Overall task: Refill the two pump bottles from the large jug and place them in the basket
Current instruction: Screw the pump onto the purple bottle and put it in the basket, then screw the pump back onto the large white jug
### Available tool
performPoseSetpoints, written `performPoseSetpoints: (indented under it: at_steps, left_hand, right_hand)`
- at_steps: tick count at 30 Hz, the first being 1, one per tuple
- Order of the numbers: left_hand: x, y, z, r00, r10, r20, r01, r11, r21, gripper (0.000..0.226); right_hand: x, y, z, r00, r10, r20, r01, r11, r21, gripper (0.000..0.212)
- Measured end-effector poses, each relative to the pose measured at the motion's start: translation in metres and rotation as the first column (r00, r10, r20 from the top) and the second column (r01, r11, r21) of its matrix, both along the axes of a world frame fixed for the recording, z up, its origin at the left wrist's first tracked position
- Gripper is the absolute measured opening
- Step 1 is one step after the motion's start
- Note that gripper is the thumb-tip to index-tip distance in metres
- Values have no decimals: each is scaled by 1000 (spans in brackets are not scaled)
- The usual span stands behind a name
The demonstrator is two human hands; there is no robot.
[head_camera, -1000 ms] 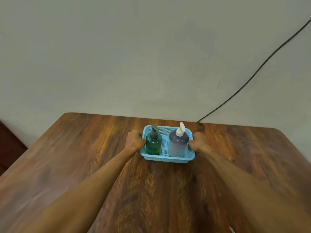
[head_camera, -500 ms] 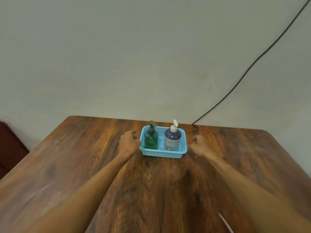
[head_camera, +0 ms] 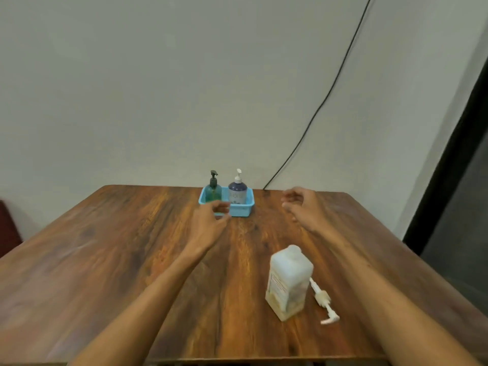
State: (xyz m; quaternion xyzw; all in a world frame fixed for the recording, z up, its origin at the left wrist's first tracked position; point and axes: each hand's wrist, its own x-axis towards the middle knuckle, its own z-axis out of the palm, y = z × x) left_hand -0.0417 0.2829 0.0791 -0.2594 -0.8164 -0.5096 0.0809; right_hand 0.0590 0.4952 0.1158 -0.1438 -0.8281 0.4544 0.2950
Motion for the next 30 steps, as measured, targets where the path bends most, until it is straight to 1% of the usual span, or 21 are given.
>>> performPoseSetpoints:
  at_steps: [3, 6, 9, 11, 13, 15, 17, 19, 22, 25, 27, 30]
  left_hand:
    - [58, -7, -8, 998, -62, 28, 62, 998, 26, 36]
    - [98, -5, -20, 993, -108, 44, 107, 994, 11, 39]
    - [125, 1, -32, 989, -143, 49, 143, 990, -3, 50]
    - [137, 6, -41, 986, -162, 47, 163, 987, -9, 63]
    - [141, 13, -49, 983, -175, 57, 176, 984, -17, 80]
    - [141, 20, -57, 979, -187, 83, 191, 981, -38, 96]
    - [141, 26, -62, 976, -198, 96, 203, 978, -49, 108]
    - [140, 32, -65, 972, -213, 98, 217, 976, -34, 113]
    - [141, 38, -68, 964, -245, 106, 246, 969, -2, 110]
    - [137, 40, -74, 958, -270, 94, 269, 963, 22, 99]
    - [134, 41, -77, 956, -281, 84, 278, 960, 42, 91]
    - [134, 39, -76, 953, -294, 69, 290, 955, 63, 81]
  right_hand:
    - [54, -13, -12, 998, -37, -40, 36, 998, -43, 23]
    - [90, -18, -29, 994, -91, -61, 86, 993, -81, 25]
    - [117, -18, -48, 984, -153, -89, 148, 987, -69, 28]
    - [129, -12, -65, 978, -194, -80, 191, 980, -49, 30]
    - [137, -1, -84, 978, -207, -11, 207, 978, -1, 37]
    - [140, 9, -103, 978, -186, 98, 179, 981, 76, 47]
    - [144, 15, -117, 969, -134, 206, 96, 978, 184, 51]
    - [147, 17, -128, 954, -66, 293, -28, 952, 305, 51]
    - [151, 18, -136, 911, -19, 412, -190, 867, 460, 44]
    - [154, 15, -129, 883, -21, 470, -294, 755, 586, 33]
    - [154, 14, -125, 875, -12, 485, -340, 697, 631, 32]
    - [153, 17, -129, 890, 3, 455, -345, 657, 670, 29]
